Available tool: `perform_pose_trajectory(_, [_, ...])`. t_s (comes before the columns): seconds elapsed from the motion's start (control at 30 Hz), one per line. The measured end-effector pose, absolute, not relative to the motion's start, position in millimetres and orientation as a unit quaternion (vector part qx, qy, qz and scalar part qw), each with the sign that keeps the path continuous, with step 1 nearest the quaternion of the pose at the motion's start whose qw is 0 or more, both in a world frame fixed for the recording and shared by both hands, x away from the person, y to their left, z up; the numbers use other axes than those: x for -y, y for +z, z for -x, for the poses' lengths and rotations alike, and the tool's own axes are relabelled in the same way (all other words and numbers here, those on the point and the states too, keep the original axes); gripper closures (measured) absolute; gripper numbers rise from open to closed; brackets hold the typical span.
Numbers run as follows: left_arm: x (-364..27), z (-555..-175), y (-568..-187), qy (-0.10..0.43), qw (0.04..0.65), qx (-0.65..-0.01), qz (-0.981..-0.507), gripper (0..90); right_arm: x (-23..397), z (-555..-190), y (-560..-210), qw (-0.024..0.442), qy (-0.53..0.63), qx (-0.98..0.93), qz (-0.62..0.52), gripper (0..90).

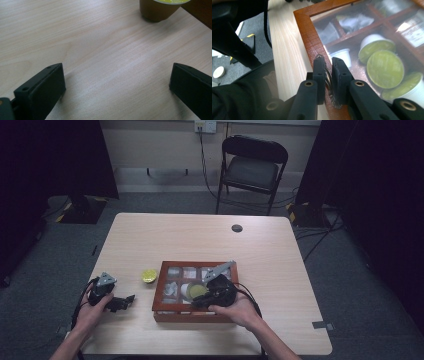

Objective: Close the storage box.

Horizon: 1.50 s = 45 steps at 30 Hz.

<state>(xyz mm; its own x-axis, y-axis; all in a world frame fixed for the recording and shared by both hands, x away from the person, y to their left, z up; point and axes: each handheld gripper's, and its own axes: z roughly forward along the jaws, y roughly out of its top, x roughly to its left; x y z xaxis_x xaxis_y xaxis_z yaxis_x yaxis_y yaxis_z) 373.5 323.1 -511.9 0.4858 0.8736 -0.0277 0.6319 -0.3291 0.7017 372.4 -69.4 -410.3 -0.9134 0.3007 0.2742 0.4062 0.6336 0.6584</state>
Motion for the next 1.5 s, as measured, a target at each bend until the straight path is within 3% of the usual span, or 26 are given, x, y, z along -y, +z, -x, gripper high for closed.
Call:
perform_pose_trajectory(0.67, [-322.2,-374.2,-511.9,0.181,0.333,-0.475,-0.794,0.0,67.9,-372.6,-433.0,0.090,-0.374,0.900,0.203,80.1])
perform_pose_trajectory(0.77, [-322.2,-374.2,-511.9,0.182,0.333,-0.475,-0.794,0.0,70.2,-372.9,-433.2,0.089,-0.381,0.896,0.211,68.8])
perform_pose_trajectory(1.1, [-321.7,-373.8,-511.9,0.183,0.332,-0.478,-0.792,0.0,87.9,-371.9,-417.3,0.038,-0.438,0.861,0.257,48.3])
perform_pose_trajectory(1.5, [-321.5,-373.8,-511.9,0.183,0.331,-0.479,-0.792,0.0,144.3,-375.0,-415.3,-0.025,-0.471,0.811,0.346,32.8])
